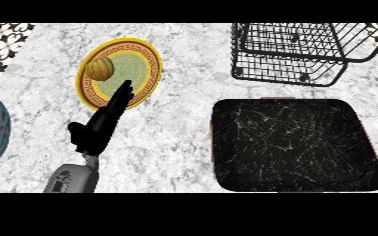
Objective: Pick the tomato from the tray and place it in the tiered basket
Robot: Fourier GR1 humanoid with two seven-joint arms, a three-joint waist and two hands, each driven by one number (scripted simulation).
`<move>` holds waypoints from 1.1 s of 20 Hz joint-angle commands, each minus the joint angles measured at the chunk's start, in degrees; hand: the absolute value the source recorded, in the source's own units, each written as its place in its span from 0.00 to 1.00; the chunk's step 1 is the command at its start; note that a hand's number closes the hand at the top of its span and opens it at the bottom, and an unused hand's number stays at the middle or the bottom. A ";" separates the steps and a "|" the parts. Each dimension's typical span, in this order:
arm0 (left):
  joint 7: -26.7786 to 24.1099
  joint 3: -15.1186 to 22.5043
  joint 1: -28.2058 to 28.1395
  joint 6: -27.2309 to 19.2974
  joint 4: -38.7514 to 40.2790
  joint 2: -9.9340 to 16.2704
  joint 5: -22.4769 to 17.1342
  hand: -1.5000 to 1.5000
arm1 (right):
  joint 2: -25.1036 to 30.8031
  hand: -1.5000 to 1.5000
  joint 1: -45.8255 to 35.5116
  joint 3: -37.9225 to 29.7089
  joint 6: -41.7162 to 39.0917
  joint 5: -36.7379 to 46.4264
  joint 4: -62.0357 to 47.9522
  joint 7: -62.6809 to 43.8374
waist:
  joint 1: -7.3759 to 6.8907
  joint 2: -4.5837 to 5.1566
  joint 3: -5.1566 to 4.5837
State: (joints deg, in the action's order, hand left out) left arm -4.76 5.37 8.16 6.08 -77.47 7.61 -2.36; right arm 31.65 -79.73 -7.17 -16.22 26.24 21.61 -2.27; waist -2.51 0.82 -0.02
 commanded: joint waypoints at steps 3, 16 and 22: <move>1.83 -0.61 2.81 0.46 0.16 0.46 0.13 0.50 | -5.63 1.00 -2.54 -0.64 3.83 0.64 -5.01 0.26 | -0.25 0.19 0.02; 1.29 1.10 1.24 -1.26 0.06 -2.46 1.60 0.50 | -7.24 0.00 -5.85 -11.63 -3.11 -10.04 -14.58 -14.92 | 0.30 0.03 0.02; 0.48 -0.72 0.54 0.03 -0.12 -0.71 0.78 0.50 | -6.16 0.00 -4.50 -15.40 2.24 -13.77 -11.58 -14.75 | 0.35 -0.06 0.02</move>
State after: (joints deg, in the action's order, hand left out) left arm -4.18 5.11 8.91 5.55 -77.43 6.39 -1.38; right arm 24.69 -84.67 -20.56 -16.46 14.43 8.94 -16.00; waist -2.26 0.79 0.00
